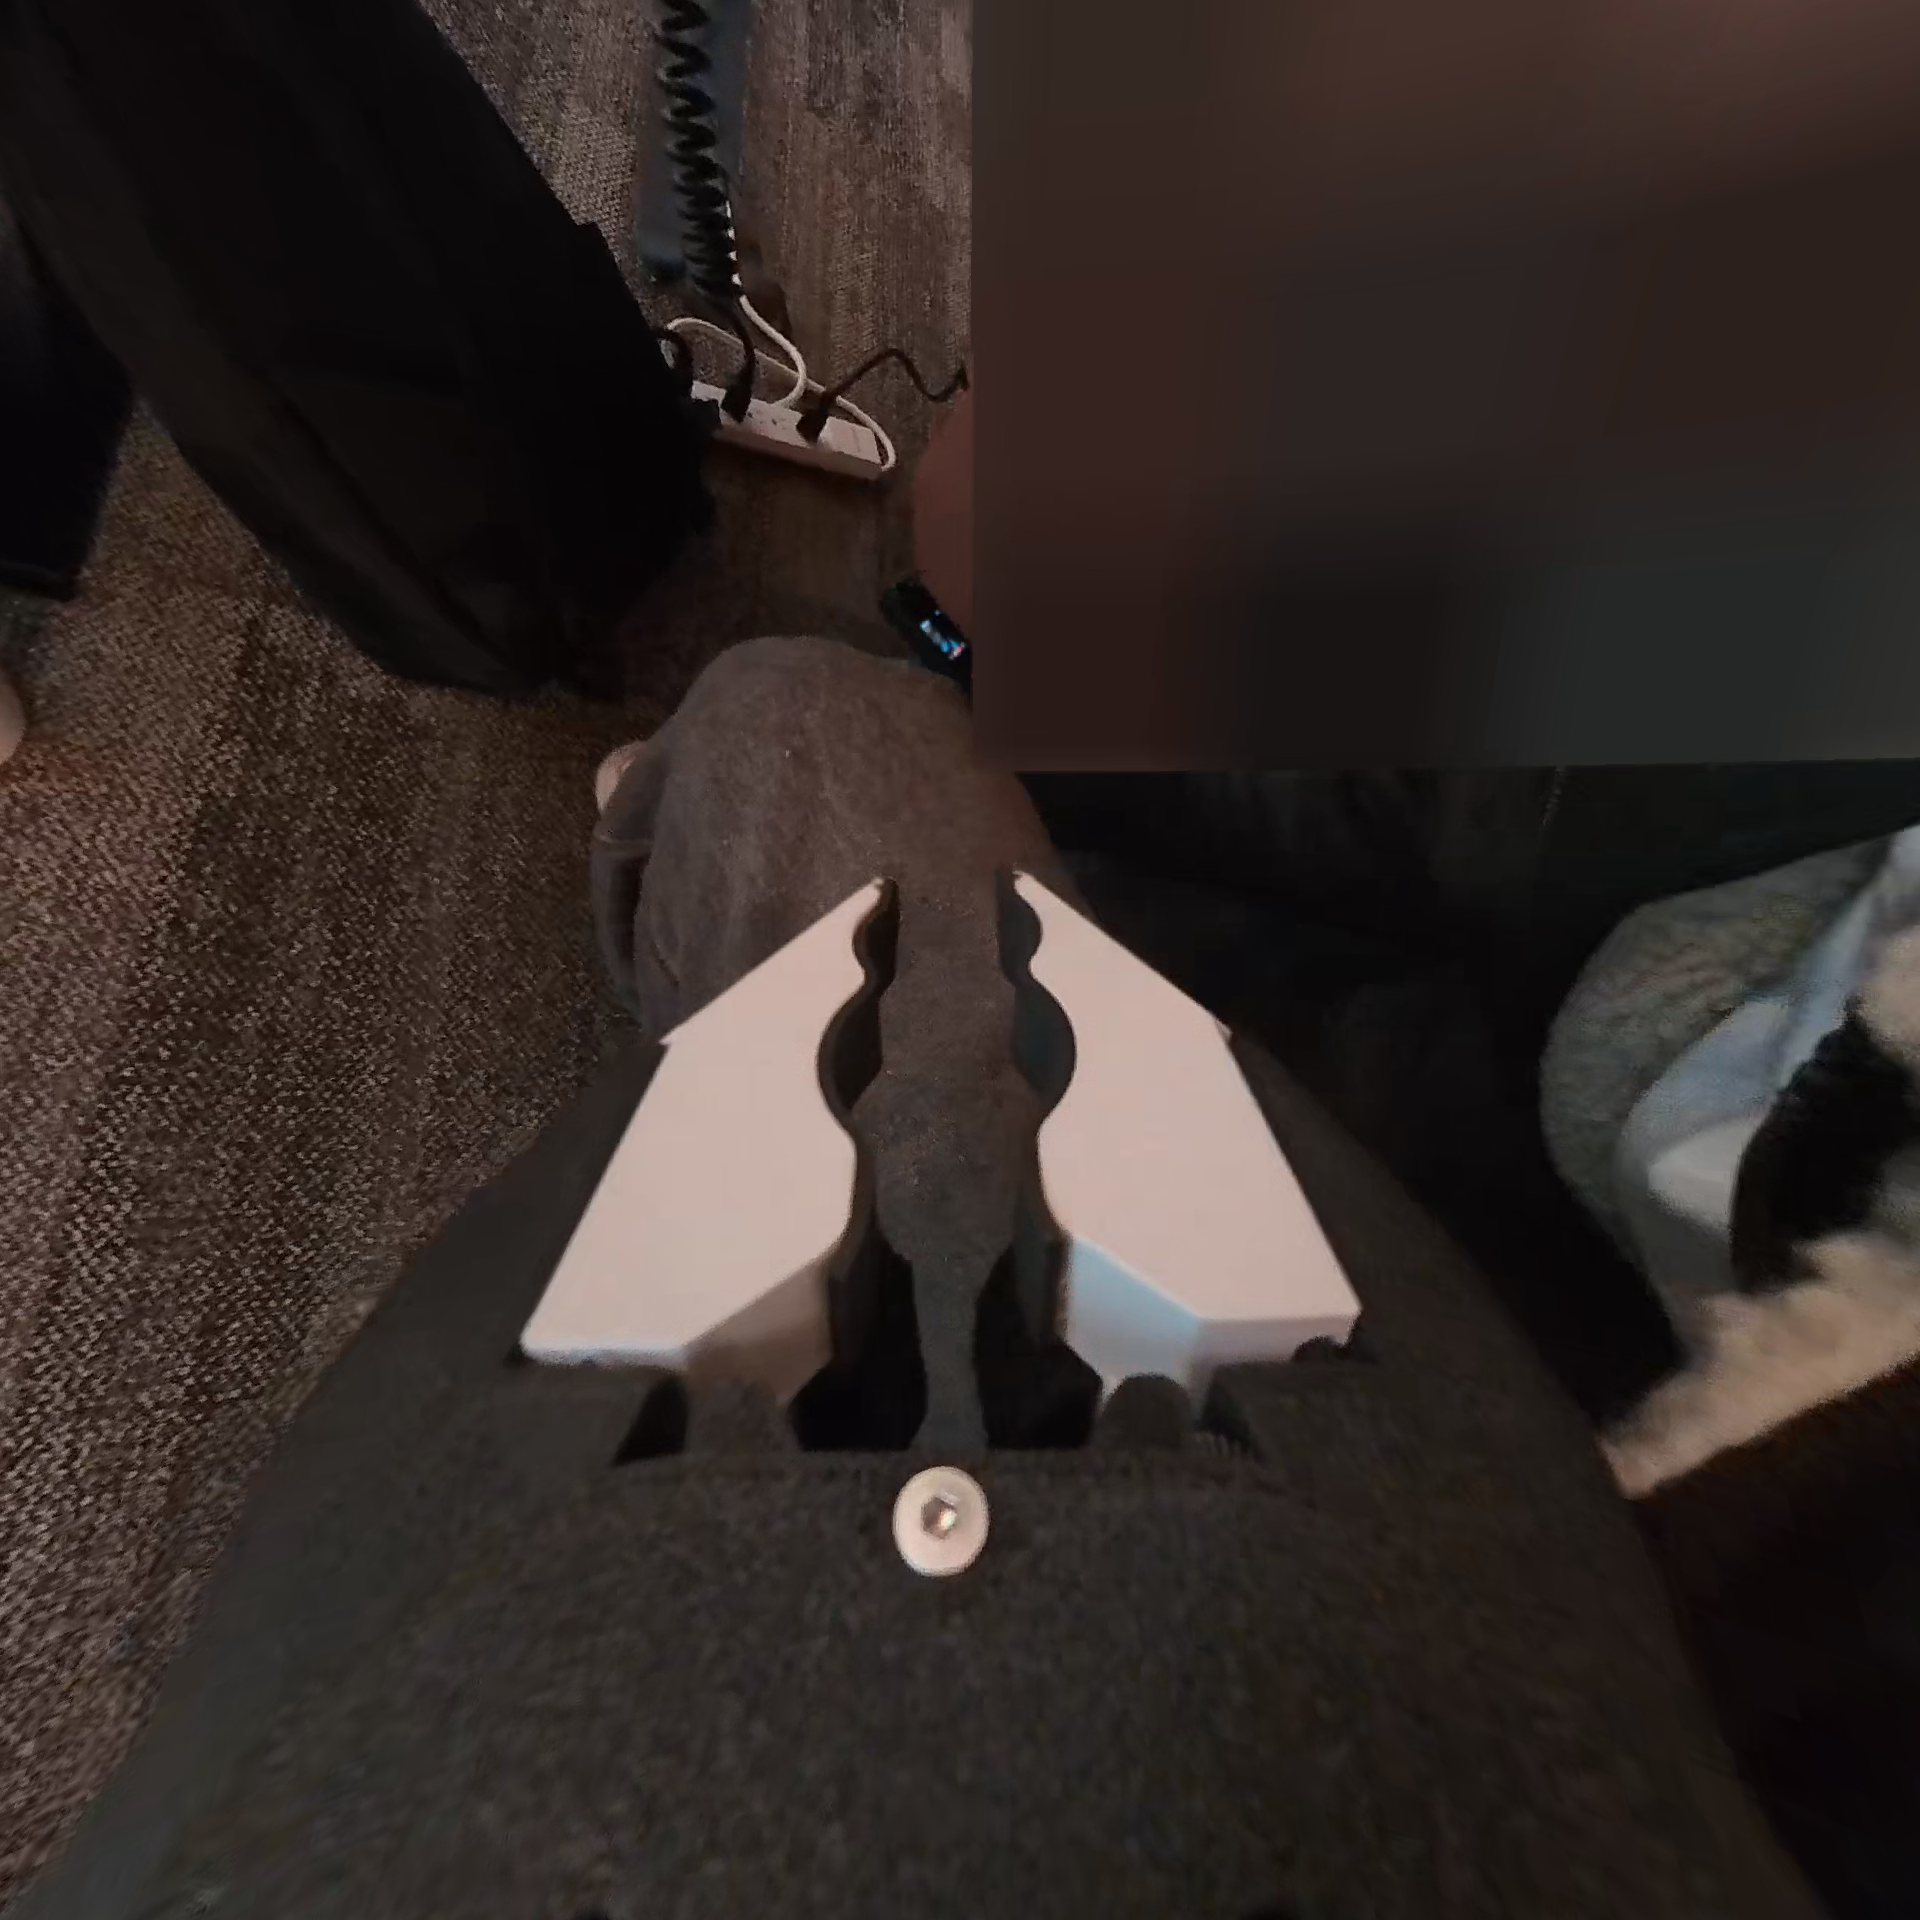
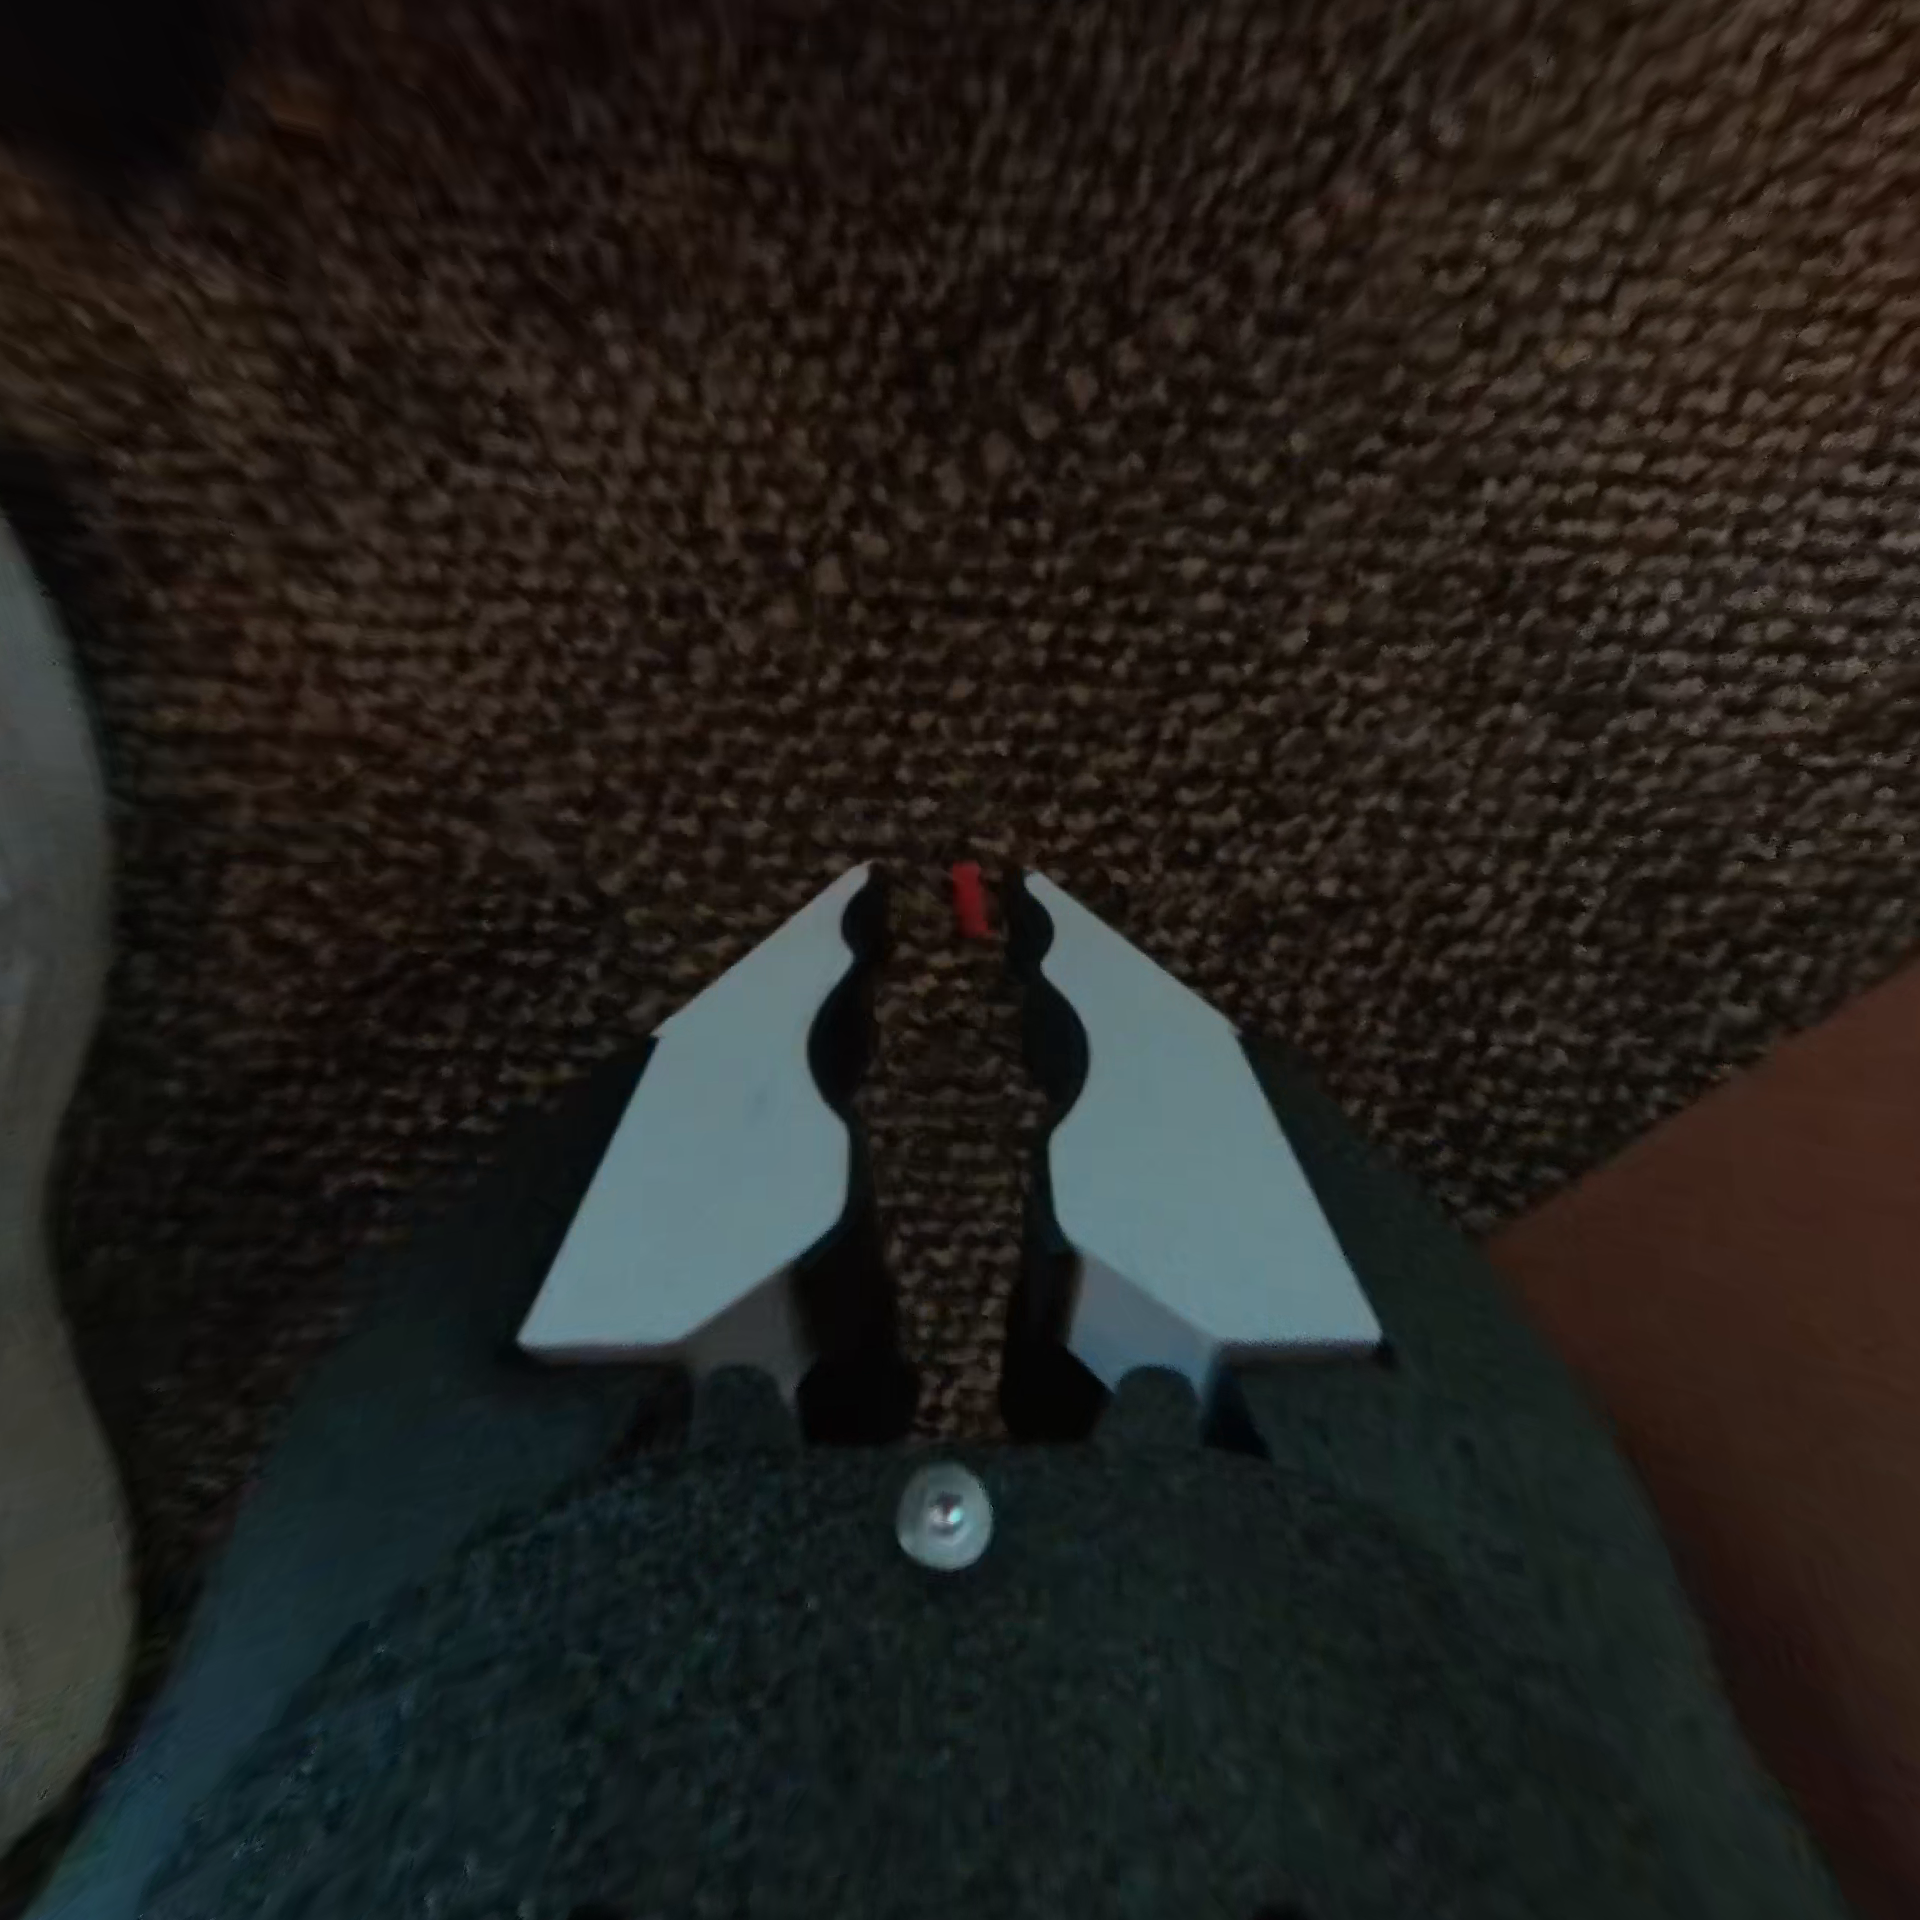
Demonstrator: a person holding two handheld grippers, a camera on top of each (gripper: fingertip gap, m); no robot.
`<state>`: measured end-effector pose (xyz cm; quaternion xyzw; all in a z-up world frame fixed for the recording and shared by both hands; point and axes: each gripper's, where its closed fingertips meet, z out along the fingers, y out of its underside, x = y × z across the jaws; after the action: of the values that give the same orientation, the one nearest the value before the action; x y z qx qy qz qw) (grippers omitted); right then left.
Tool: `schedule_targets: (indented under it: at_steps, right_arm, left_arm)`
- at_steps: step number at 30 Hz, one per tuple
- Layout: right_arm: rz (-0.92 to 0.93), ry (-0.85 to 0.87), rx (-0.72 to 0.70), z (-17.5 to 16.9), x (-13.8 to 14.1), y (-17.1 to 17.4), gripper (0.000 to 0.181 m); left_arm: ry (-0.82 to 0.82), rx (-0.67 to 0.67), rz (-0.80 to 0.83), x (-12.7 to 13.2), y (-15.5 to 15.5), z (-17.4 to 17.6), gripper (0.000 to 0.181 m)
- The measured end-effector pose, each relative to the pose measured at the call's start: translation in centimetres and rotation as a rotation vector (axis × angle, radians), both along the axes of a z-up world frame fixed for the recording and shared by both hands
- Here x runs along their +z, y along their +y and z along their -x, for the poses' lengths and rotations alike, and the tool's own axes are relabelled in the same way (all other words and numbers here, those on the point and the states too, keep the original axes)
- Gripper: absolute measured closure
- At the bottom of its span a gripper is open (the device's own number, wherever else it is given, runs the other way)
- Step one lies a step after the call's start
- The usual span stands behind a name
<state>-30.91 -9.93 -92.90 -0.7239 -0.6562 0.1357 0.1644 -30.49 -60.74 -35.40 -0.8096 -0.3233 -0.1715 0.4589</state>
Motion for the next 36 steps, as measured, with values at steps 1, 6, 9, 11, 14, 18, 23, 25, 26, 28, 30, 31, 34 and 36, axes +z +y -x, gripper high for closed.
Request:
schedule_targets:
  at_steps: [1, 6, 9, 11, 14, 18, 23, 25, 26, 28, 30, 31, 34, 36]
  right_arm:
    - [-0.016, -0.041, 0.004, -0.3, -0.7, 0.3, 0.163]
    - [-0.005, 0.033, 0.023, -0.3, -1.8, -0.1, 0.171]
    - [0.038, 0.023, 0.003, -0.6, -1.7, 0.0, 0.177]
    - [-0.028, -0.047, 0.059, -1.4, -1.4, 0.0, 0.177]
    - [-0.054, -0.010, 0.210, -1.0, 1.1, -3.2, 0.178]
    - [-0.091, 0.134, 0.548, 0.3, 10.1, -11.4, 0.177]
    - [-0.142, 0.414, 0.924, -2.9, 32.6, -25.8, 0.177]
    - [-0.231, 0.538, 0.925, -4.9, 43.1, -29.2, 0.177]
    - [-0.240, 0.591, 0.880, -6.0, 48.1, -30.1, 0.178]
    - [-0.190, 0.732, 0.718, -8.7, 57.7, -30.9, 0.178]
    - [-0.155, 0.869, 0.544, -12.3, 65.5, -29.9, 0.178]
    - [-0.167, 0.938, 0.448, -14.4, 69.0, -28.5, 0.178]
    - [-0.273, 1.092, 0.155, -21.5, 77.4, -20.7, 0.178]
    - [-0.365, 1.040, -0.059, -26.4, 79.3, -12.7, 0.178]
  left_arm:
    - [-0.021, 0.002, -0.009, -0.1, 0.3, 0.2, 0.163]
    - [-0.050, -0.007, -0.004, -0.8, 0.8, 0.5, 0.163]
    - [-0.083, -0.010, -0.015, -0.9, 0.7, 0.3, 0.163]
    - [-0.100, -0.012, -0.035, -0.4, 0.8, 0.1, 0.162]
    - [-0.067, -0.022, -0.071, 1.2, 1.0, -0.1, 0.162]
    - [0.150, -0.058, 0.085, 0.6, -0.1, 0.2, 0.163]
    - [0.496, -0.109, 0.269, 2.8, -0.4, 2.2, 0.164]
    - [0.551, -0.097, 0.171, 6.4, 1.7, 2.5, 0.164]
    - [0.560, -0.093, 0.106, 7.8, 2.7, 2.2, 0.164]
    - [0.547, -0.109, 0.037, 8.8, 4.5, 1.3, 0.164]
    - [0.523, -0.166, 0.005, 8.9, 6.0, 0.0, 0.164]
    - [0.523, -0.184, -0.013, 9.0, 6.5, -0.6, 0.164]
    - [0.439, -0.287, -0.033, 8.5, 6.3, -3.7, 0.179]
    - [0.371, -0.315, -0.077, 8.8, 6.5, -5.5, 0.174]
